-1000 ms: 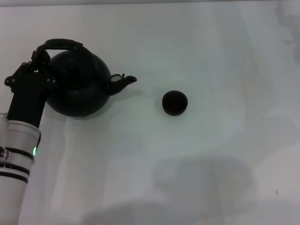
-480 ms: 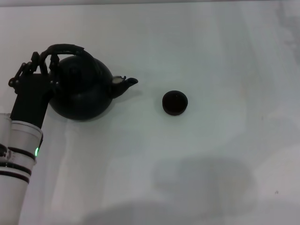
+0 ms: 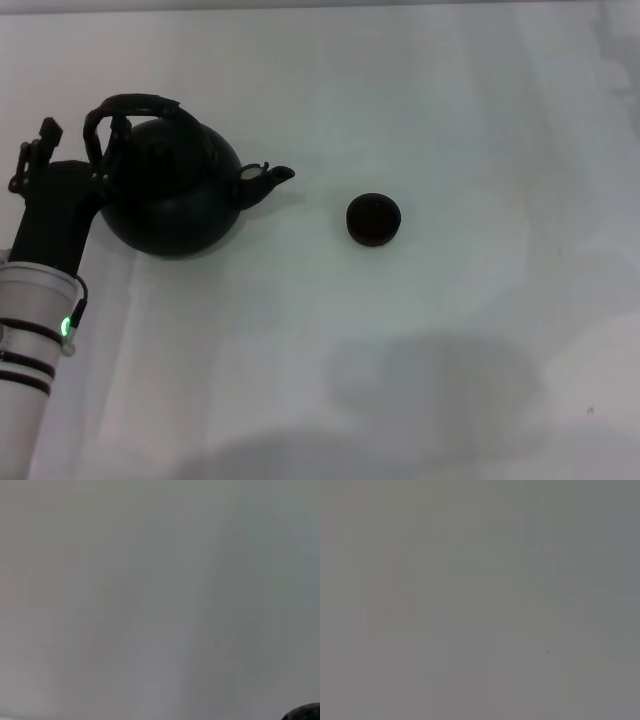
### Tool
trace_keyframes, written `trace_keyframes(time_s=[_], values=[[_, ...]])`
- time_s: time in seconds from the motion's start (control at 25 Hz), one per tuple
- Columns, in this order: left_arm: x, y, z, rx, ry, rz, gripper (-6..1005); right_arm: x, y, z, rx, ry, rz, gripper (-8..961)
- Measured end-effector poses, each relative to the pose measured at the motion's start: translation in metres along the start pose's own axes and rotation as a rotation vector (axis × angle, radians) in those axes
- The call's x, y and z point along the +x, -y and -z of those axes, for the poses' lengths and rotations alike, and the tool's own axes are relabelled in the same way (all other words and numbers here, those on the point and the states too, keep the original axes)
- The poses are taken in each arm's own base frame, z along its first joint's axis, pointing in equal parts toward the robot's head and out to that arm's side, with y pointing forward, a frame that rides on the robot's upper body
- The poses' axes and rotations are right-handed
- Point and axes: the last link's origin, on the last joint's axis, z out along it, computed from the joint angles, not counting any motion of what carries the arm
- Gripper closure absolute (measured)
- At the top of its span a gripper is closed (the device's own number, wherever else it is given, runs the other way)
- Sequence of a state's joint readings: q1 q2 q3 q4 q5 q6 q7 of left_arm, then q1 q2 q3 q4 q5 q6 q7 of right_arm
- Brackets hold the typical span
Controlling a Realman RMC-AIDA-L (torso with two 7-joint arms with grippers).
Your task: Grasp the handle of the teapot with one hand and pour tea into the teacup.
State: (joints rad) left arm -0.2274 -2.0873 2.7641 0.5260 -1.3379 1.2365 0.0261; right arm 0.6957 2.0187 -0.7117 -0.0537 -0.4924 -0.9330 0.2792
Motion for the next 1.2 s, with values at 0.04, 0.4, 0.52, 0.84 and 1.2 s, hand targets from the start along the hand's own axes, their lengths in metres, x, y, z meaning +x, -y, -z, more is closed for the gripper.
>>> trace_keyframes(time_s=[0.04, 0.4, 0.52, 0.84, 1.2], values=[[0.000, 0.001, 0.001, -0.001, 0.000, 0.007, 413, 0.000, 0.000, 0.000, 0.001, 0.000, 0.000, 256], [-0.005, 0.003, 0.022, -0.067, 0.001, -0.009, 106, 0.000, 0.002, 0.001, 0.003, 0.002, 0.002, 256], [-0.008, 0.006, 0.031, -0.050, 0.007, -0.003, 106, 0.000, 0.002, 0.001, 0.003, 0.002, 0.003, 256], [0.000, 0.028, 0.084, 0.073, -0.089, 0.096, 107, 0.000, 0.002, 0.001, 0.003, 0.001, 0.005, 257], [0.014, 0.082, 0.105, 0.171, -0.168, 0.089, 107, 0.001, -0.004, 0.001, -0.031, -0.007, 0.028, 257]])
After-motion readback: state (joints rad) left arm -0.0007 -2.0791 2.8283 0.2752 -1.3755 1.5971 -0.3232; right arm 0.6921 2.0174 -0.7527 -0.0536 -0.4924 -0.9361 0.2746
